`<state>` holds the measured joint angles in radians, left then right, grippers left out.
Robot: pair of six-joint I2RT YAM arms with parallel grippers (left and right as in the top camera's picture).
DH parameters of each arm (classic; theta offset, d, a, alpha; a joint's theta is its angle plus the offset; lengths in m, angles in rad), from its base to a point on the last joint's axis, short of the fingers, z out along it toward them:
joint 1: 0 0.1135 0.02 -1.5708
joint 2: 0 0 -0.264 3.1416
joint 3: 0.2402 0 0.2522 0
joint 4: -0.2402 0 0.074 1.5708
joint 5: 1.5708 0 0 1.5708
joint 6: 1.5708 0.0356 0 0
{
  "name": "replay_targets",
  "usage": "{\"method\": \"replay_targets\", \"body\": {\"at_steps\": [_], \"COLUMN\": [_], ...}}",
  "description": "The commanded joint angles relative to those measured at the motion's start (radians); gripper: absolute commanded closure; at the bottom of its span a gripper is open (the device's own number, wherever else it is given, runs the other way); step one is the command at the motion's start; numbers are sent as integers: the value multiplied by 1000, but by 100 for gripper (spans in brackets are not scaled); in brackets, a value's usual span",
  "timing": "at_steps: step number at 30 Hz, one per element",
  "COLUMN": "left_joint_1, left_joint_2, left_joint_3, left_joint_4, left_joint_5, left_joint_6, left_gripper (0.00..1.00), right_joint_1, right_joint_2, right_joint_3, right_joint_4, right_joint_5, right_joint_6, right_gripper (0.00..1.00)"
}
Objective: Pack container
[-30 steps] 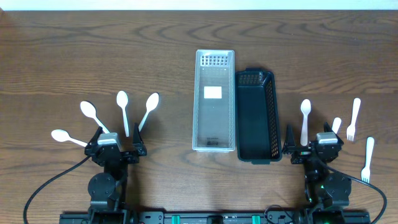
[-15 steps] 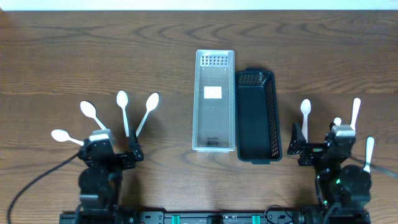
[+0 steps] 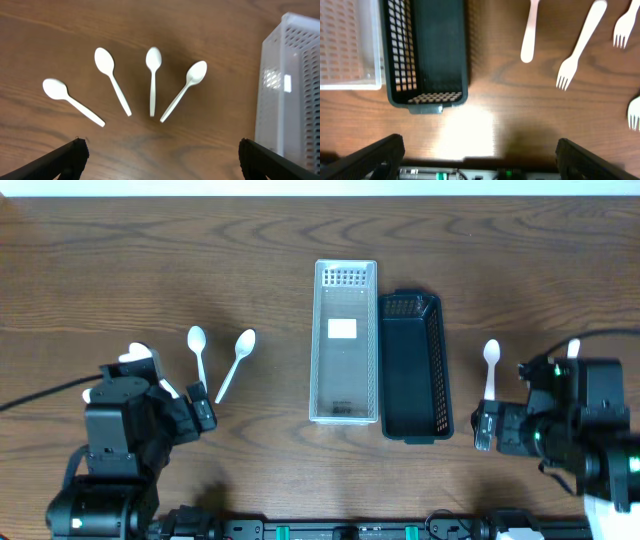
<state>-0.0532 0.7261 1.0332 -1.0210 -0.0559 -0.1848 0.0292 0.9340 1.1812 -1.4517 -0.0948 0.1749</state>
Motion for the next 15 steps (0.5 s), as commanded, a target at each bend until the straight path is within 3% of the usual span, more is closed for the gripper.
{"method": "replay_targets", "body": {"at_steps": [1, 2, 3, 5, 6, 13, 15], "left_joint_1": [2, 2, 2, 2, 2, 2, 2], "left_joint_2": [14, 14, 14, 14, 14, 14, 14], "left_joint_3": [29, 29, 29, 29, 29, 29, 29], "left_joint_4": [-10, -12, -16, -28, -31, -33, -33], "left_joint_5": [-5, -5, -5, -5, -5, -5, -5], "left_joint_6": [-13, -13, -13, -13, -13, -12, -13], "left_gripper": [2, 2, 2, 2, 2, 2, 2], "right_joint_1": [11, 11, 11, 11, 11, 75, 119], "right_joint_2": [37, 38, 38, 35, 34, 34, 34], "right_joint_3": [36, 35, 35, 35, 35, 34, 31], "right_joint_4": [-1, 3, 2, -21, -38, -114, -119], "right_joint_5": [-130, -191, -230, -254, -253, -250, -250], "right_joint_6": [-60, -77, -78, -79, -86, -109, -101], "right_gripper": [1, 3, 16, 26, 39, 97, 99]}}
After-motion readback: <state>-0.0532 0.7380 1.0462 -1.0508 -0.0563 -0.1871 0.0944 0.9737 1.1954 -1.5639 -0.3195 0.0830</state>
